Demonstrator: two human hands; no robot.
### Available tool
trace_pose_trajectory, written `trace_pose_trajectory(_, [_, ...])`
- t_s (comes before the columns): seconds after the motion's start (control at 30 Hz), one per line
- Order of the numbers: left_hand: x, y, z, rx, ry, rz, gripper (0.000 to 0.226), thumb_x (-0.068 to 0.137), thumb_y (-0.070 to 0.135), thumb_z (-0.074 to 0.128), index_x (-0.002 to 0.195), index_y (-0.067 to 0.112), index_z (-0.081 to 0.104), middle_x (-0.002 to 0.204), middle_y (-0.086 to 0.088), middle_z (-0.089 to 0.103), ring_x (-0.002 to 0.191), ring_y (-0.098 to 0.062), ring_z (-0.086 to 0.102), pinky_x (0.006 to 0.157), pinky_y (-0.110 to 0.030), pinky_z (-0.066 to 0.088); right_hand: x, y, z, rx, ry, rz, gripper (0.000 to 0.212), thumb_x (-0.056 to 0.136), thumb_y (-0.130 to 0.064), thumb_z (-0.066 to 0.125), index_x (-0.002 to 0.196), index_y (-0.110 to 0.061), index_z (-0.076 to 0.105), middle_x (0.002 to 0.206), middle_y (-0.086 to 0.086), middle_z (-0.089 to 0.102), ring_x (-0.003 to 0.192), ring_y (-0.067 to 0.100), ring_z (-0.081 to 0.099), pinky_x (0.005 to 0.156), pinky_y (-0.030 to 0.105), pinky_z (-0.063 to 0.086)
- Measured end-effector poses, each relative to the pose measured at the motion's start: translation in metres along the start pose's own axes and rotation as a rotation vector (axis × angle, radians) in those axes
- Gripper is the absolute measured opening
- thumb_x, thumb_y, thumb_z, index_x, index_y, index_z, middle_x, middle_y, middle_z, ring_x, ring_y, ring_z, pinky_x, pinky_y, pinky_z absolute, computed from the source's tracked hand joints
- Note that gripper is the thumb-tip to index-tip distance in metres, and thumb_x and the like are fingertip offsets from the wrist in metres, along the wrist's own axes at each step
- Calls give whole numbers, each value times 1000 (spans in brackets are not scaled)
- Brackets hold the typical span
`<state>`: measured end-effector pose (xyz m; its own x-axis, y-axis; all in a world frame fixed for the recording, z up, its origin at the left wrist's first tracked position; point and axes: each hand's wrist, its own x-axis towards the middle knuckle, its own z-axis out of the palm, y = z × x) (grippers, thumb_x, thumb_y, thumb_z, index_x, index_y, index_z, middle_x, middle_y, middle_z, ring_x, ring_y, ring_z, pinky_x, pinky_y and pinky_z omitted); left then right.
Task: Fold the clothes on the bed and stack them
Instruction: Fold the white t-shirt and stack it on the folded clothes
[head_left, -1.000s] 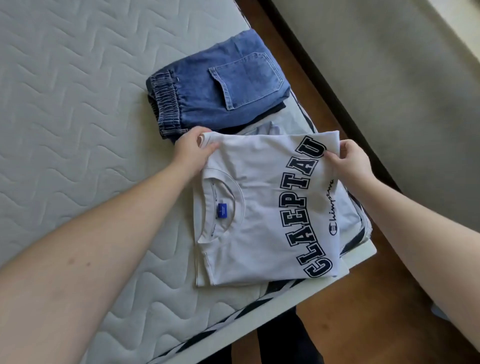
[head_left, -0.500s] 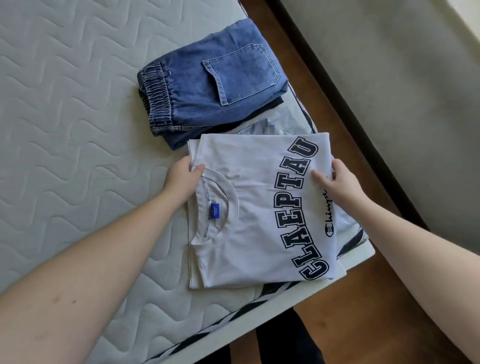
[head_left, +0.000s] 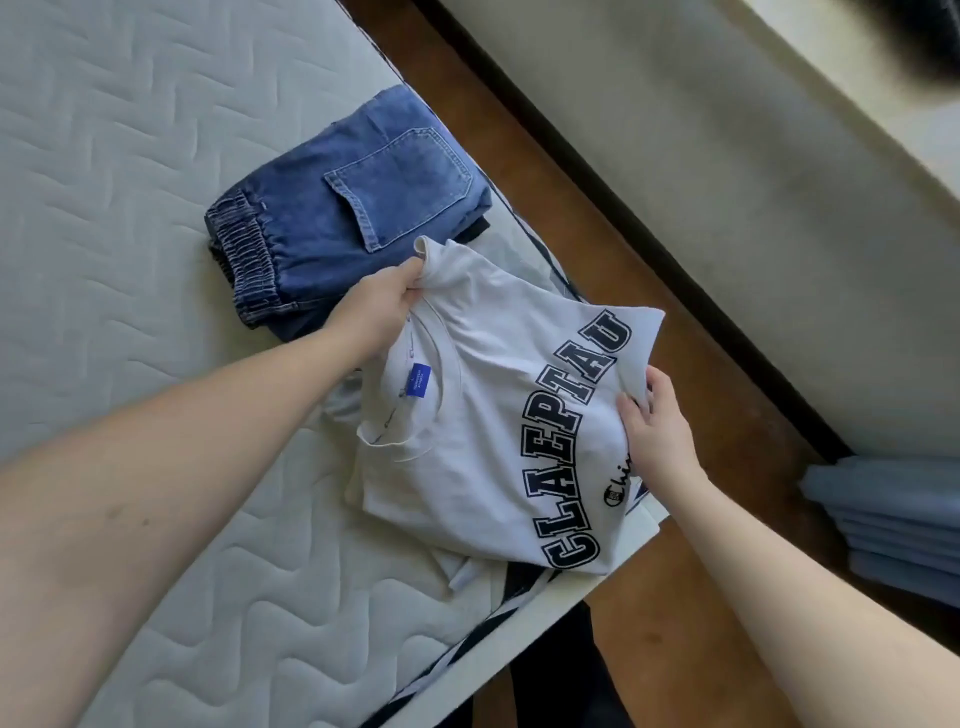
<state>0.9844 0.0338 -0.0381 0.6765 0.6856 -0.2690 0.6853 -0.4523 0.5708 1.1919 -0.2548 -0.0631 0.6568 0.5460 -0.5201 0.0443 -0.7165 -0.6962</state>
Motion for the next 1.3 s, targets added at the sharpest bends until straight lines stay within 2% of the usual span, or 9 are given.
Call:
trace_pose_trajectory(0.13, [46, 25, 8, 130, -69, -11, 21, 98, 30, 49, 118, 26, 47, 114, -12, 64, 104, -36, 58, 81, -41, 46, -12, 25, 4, 197, 63, 142, 54, 98, -36, 51, 147, -27, 30, 131, -8, 56, 119, 17, 57, 99, 48, 49])
trace_pose_trajectory(0.3, [45, 17, 26, -123, -85, -360, 62, 87, 51, 63, 133, 19, 39, 119, -5, 56, 98, -25, 52, 78, -35, 41, -18, 44, 8, 451, -50, 324, 46, 96, -45, 55, 135, -23, 47, 124, 0, 66, 107, 20, 65, 80, 34, 52])
trace_pose_trajectory(0.4, [18, -4, 24, -93, -174, -470, 65, 80, 65, 64, 121, 16, 50, 109, 0, 60, 90, -20, 58, 70, -34, 47, -35, 46, 9, 390, -54, 311, 46, 89, -55, 60, 123, -24, 55, 114, -2, 67, 100, 15, 67, 72, 28, 52])
trace_pose_trajectory(0.53, [-17, -27, 17, -34, -410, -415, 51, 74, 73, 65, 97, 27, 72, 92, 8, 72, 79, -11, 65, 62, -25, 46, -73, 57, 13, 151, -211, 249, 55, 82, -53, 70, 129, -27, 56, 117, -11, 67, 106, 11, 64, 92, 34, 52])
trace_pose_trajectory(0.8, [-52, -44, 32, -406, -451, -338, 41, 88, 27, 72, 125, 29, 55, 119, 3, 67, 107, -13, 63, 86, -28, 49, -113, 70, 34, 111, -314, 341, 43, 92, -31, 64, 133, -26, 52, 123, -4, 65, 109, 21, 63, 95, 45, 53])
trace_pose_trajectory(0.9, [-66, -52, 31, -454, -516, -414, 39, 96, 44, 56, 131, 29, 52, 128, 4, 62, 111, -17, 62, 93, -34, 49, -123, 70, 41, 309, -314, 366, 32, 96, -25, 60, 127, -29, 55, 116, -3, 70, 100, 19, 69, 80, 40, 59])
trace_pose_trajectory(1.07, [-87, -67, 19, -290, -702, -425, 64, 60, 60, 76, 114, 26, 68, 109, 10, 72, 99, -7, 66, 78, -22, 50, -139, 71, 50, 486, -277, 452, 20, 98, -25, 57, 116, -21, 65, 101, -5, 76, 88, 12, 72, 69, 28, 57])
trace_pose_trajectory(1.2, [-104, -72, 27, -372, -667, -389, 60, 75, 26, 84, 130, 20, 60, 123, 5, 68, 116, -13, 61, 109, -35, 42, -148, 69, 55, 577, -269, 439, 21, 98, -24, 57, 118, -24, 66, 110, -5, 74, 99, 12, 71, 79, 29, 53])
trace_pose_trajectory(1.3, [-111, -72, 19, -446, -612, -412, 50, 87, 15, 73, 133, 21, 53, 126, -3, 65, 116, -23, 61, 98, -37, 49, -156, 67, 62, 658, -248, 434, 26, 98, -21, 57, 123, -16, 64, 115, 1, 72, 106, 19, 69, 87, 34, 53])
